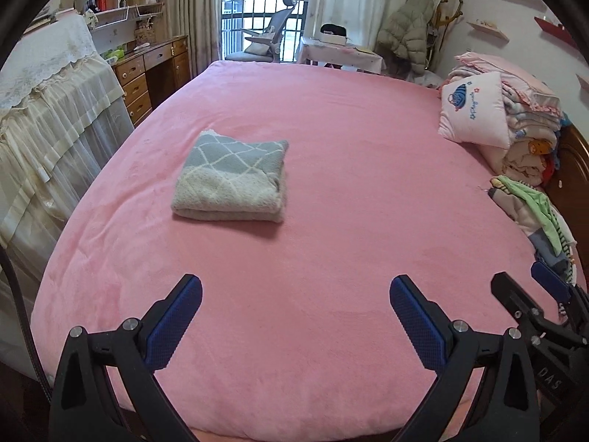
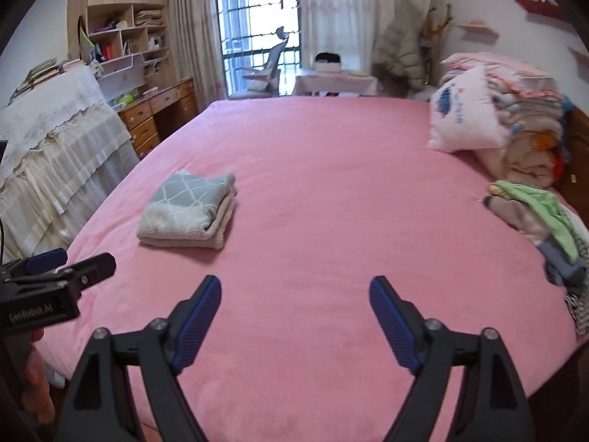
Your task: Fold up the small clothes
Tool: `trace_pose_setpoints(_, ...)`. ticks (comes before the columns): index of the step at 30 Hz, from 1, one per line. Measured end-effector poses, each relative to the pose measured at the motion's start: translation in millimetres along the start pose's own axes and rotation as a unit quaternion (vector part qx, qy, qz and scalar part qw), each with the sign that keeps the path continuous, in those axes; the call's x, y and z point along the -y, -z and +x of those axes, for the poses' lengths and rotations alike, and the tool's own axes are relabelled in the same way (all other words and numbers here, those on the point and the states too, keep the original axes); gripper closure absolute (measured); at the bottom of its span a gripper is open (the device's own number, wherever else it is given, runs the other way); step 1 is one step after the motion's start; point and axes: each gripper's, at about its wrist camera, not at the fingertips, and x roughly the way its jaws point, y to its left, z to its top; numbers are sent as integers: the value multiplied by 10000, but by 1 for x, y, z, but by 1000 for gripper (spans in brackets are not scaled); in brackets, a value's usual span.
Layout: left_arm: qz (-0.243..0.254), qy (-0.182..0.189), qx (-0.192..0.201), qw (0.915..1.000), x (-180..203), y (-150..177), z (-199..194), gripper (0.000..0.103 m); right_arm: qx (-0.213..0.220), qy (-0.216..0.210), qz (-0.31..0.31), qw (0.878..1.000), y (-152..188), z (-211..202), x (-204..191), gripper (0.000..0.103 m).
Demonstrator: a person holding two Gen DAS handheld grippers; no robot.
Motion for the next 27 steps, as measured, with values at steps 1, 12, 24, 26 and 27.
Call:
trace_pose_setpoints(1, 5, 54, 4, 10000, 7, 6, -5, 1, -2, 48, -26, 10000, 6, -8, 2, 18)
trace_pose_setpoints(12, 269, 90, 103, 9995, 48, 35, -38, 1, -82, 111, 323, 9994, 29, -34, 26, 18)
trace_pose_setpoints(24, 337, 14, 171, 9993, 62, 35, -42, 1, 85, 207, 307, 9993, 28, -39, 34, 18)
trace_pose_setpoints(26, 346, 24, 149, 9993, 61, 34, -40, 1, 75, 243, 316, 9992, 28, -38, 34, 18)
trace_pose_setpoints(27, 333, 29, 144, 9993, 61, 33, -40, 1, 72, 241, 322, 9992, 28, -38, 35, 18)
